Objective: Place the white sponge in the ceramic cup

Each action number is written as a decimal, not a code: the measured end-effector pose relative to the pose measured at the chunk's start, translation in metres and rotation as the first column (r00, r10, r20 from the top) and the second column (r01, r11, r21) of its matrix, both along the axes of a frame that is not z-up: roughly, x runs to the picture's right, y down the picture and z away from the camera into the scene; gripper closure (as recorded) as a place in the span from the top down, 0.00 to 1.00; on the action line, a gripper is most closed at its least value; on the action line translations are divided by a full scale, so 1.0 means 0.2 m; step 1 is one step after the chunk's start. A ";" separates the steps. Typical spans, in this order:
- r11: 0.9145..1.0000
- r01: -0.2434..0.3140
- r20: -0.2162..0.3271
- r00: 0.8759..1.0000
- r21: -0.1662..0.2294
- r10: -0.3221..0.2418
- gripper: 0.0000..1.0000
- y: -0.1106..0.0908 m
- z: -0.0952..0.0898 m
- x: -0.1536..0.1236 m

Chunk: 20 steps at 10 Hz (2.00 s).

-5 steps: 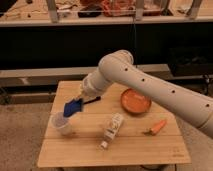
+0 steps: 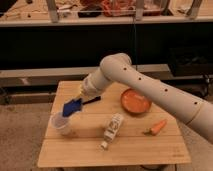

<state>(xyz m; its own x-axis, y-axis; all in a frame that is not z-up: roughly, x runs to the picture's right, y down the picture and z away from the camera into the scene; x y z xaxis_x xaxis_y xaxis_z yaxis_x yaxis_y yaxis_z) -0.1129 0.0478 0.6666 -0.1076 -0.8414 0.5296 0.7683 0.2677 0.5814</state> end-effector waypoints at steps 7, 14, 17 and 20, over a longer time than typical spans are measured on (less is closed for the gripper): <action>1.000 0.006 0.060 0.998 -0.027 -0.004 0.00 0.08 0.11 -0.07; 0.998 0.027 0.070 0.997 -0.050 -0.023 0.00 0.14 0.21 -0.16; 0.998 0.036 0.071 0.997 -0.055 -0.032 0.00 0.16 0.24 -0.20; 0.997 0.049 0.069 0.997 -0.059 -0.045 0.02 0.17 0.26 -0.25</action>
